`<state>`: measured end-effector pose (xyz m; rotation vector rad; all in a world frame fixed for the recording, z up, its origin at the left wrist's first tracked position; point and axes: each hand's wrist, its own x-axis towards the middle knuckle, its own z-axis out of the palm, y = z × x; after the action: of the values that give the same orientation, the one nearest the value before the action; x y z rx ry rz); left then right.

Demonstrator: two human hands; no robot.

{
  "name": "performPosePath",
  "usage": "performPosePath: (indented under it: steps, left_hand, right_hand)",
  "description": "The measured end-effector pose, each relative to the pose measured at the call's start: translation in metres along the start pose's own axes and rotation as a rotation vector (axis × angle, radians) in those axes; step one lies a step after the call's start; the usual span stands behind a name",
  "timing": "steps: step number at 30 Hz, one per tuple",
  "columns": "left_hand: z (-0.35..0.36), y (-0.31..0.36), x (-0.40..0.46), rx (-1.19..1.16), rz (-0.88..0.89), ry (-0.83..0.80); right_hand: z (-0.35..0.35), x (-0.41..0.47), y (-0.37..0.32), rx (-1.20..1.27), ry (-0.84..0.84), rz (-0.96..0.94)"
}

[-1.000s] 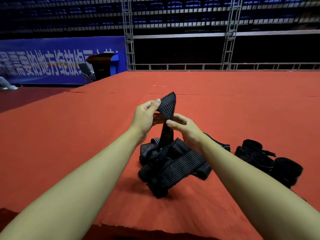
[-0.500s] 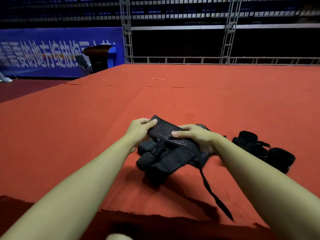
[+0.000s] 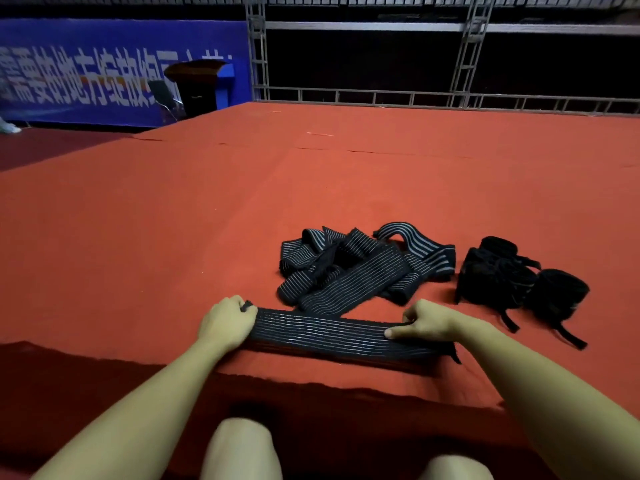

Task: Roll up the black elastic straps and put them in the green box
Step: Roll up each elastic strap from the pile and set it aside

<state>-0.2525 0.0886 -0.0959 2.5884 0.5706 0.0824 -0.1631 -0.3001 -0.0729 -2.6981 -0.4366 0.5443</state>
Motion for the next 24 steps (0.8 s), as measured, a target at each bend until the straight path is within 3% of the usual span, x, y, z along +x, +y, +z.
performPosePath:
  steps: [4,7,9,13,19,22,24]
  left_hand:
    - [0.012,-0.011,-0.008,0.220,0.083,0.042]
    - [0.020,-0.004,-0.010,0.221,0.093,0.083]
    - [0.028,0.009,-0.011,0.169,0.125,0.145]
    - [0.049,0.043,-0.015,0.008,0.236,0.171]
    - [0.071,0.056,-0.007,-0.052,0.082,0.037]
    - [0.075,0.053,-0.011,0.019,0.134,0.068]
    - [0.079,0.052,-0.016,0.074,0.178,0.125]
  right_hand:
    - [0.009,-0.006,0.002,-0.250,0.039,0.059]
    - [0.010,-0.008,-0.005,-0.423,0.252,0.014]
    - [0.013,-0.005,-0.017,-0.287,0.348,-0.075]
    - [0.032,0.016,-0.056,0.183,0.135,-0.159]
    - [0.050,0.040,-0.094,0.573,0.130,-0.055]
    - [0.056,0.051,-0.092,0.222,0.259,0.012]
    - [0.057,0.052,-0.094,0.092,0.317,-0.104]
